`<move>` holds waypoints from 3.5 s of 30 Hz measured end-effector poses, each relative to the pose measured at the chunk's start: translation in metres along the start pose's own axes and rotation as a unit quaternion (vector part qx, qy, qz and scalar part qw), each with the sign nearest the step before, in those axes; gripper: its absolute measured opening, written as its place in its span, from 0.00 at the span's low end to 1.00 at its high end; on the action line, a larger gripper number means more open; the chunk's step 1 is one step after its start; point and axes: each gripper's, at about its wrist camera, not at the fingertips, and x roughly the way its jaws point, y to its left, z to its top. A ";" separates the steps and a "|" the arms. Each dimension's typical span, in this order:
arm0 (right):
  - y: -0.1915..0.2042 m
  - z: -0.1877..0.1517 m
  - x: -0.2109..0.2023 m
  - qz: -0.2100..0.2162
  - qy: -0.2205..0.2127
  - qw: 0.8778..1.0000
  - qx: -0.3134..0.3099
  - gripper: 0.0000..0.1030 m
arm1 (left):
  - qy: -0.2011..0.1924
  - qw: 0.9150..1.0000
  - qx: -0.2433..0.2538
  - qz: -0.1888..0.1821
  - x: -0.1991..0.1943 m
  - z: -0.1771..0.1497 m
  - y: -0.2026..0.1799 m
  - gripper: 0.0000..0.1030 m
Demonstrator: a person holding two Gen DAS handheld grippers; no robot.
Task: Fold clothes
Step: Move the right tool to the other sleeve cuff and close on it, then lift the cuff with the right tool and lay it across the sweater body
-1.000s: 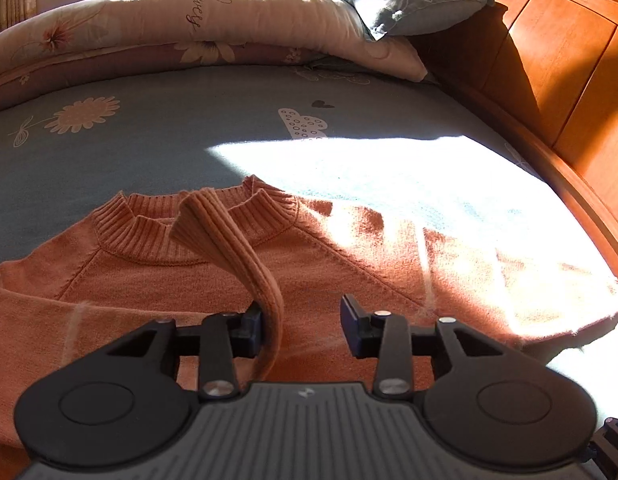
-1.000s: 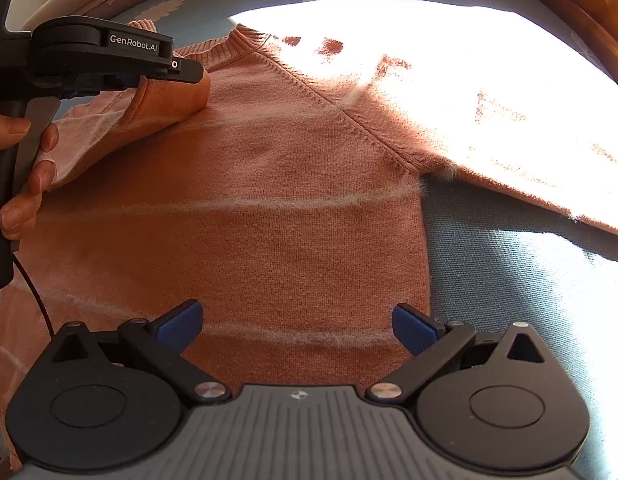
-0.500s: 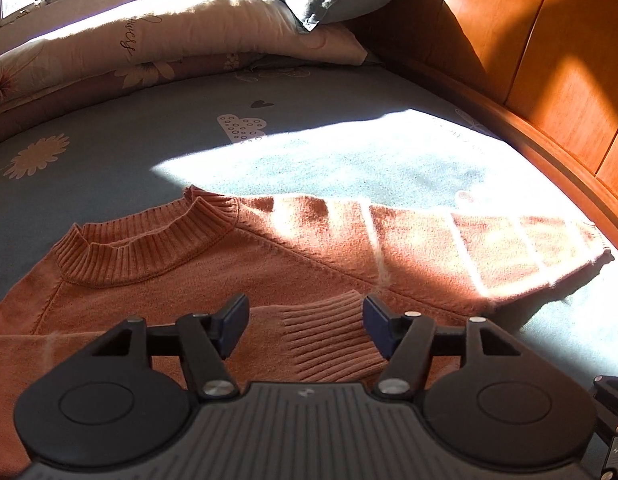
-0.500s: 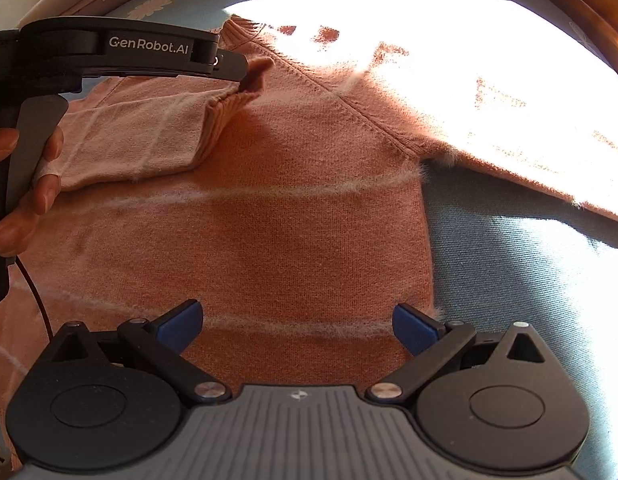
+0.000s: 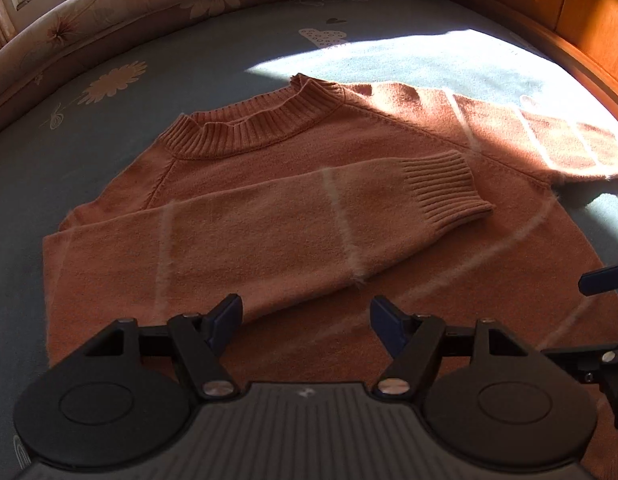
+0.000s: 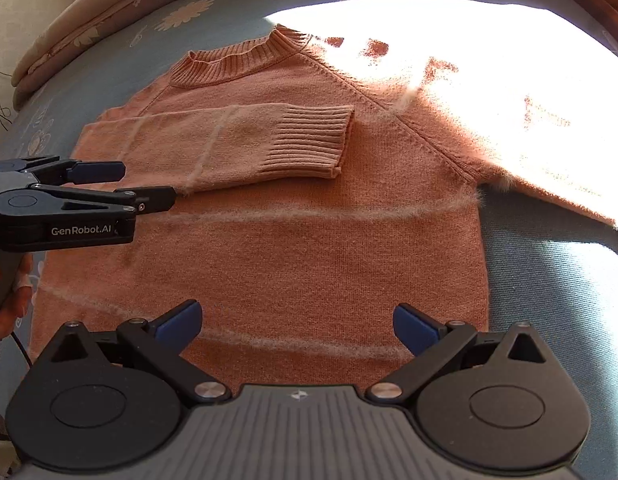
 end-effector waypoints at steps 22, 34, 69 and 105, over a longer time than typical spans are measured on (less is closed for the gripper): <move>0.047 0.020 0.022 -0.012 0.018 1.000 -0.017 0.92 | -0.015 0.991 -0.122 -0.045 0.017 -0.062 0.082 0.99; -0.027 0.059 0.074 0.179 -0.070 0.921 0.339 0.77 | -0.021 0.984 -0.147 -0.102 0.014 -0.065 0.104 0.99; -0.046 0.093 0.099 0.175 -0.062 0.945 0.270 0.15 | -0.035 0.964 -0.220 -0.143 0.014 -0.070 0.127 0.99; -0.003 0.175 0.001 0.163 -0.136 0.963 0.169 0.11 | -0.121 0.950 -0.287 -0.026 0.011 -0.053 0.152 0.99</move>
